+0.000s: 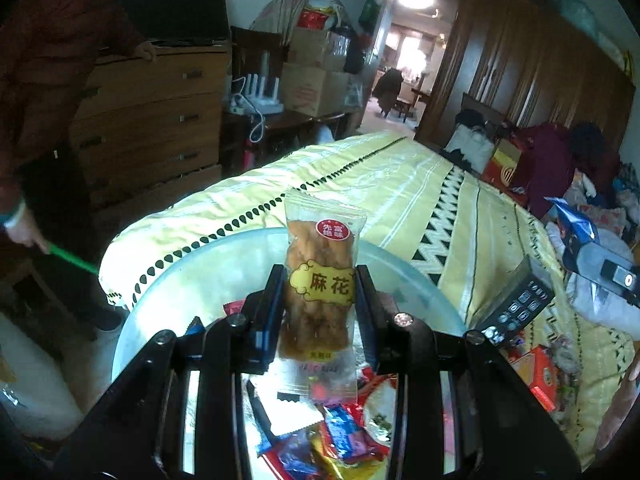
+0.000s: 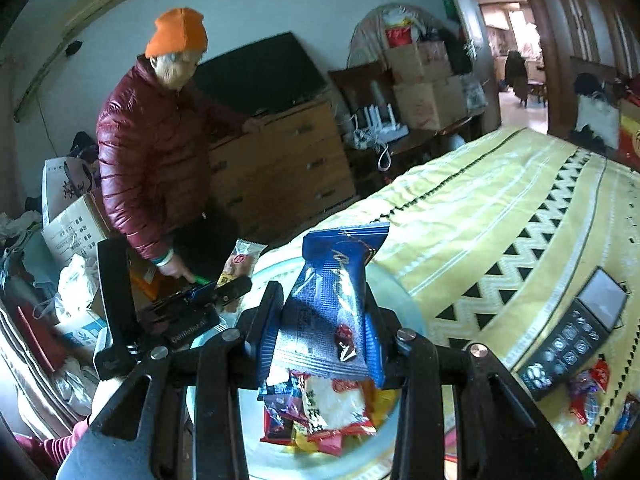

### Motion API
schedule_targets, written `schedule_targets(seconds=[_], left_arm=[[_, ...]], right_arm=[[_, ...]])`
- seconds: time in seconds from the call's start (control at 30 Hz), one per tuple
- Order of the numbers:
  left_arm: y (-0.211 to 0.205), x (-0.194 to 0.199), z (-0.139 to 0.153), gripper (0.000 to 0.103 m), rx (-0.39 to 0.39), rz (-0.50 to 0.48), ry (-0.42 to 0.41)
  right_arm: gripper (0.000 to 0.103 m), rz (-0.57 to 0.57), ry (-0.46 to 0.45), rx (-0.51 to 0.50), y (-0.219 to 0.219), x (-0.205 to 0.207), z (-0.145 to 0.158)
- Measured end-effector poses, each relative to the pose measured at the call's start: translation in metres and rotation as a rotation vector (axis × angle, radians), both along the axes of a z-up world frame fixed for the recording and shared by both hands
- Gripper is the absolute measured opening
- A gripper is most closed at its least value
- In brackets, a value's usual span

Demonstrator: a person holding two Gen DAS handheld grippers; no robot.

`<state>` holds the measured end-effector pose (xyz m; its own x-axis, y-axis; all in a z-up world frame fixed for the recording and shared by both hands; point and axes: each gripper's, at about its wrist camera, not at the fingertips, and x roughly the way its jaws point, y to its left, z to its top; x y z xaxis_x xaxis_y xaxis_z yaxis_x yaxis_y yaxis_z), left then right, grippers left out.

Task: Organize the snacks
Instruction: 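Lower both snacks into the bowl and open both tools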

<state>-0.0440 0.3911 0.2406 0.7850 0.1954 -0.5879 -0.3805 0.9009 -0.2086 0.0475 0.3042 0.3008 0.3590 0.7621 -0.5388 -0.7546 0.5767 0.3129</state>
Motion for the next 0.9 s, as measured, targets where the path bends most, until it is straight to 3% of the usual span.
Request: schedule_targets(seconds=[0.27,0.9], left_arm=[[0.015,0.011,-0.012,0.034,0.041,0.014,0.066],[0.008,0.029,-0.017,0.034,0.05,-0.016,0.092]], right_arm=[[0.04,0.019,0.023,-0.033,0.027,0.015,-0.016],[0.04,0.012,0.011,-0.052,0.031,0.017,-0.016]])
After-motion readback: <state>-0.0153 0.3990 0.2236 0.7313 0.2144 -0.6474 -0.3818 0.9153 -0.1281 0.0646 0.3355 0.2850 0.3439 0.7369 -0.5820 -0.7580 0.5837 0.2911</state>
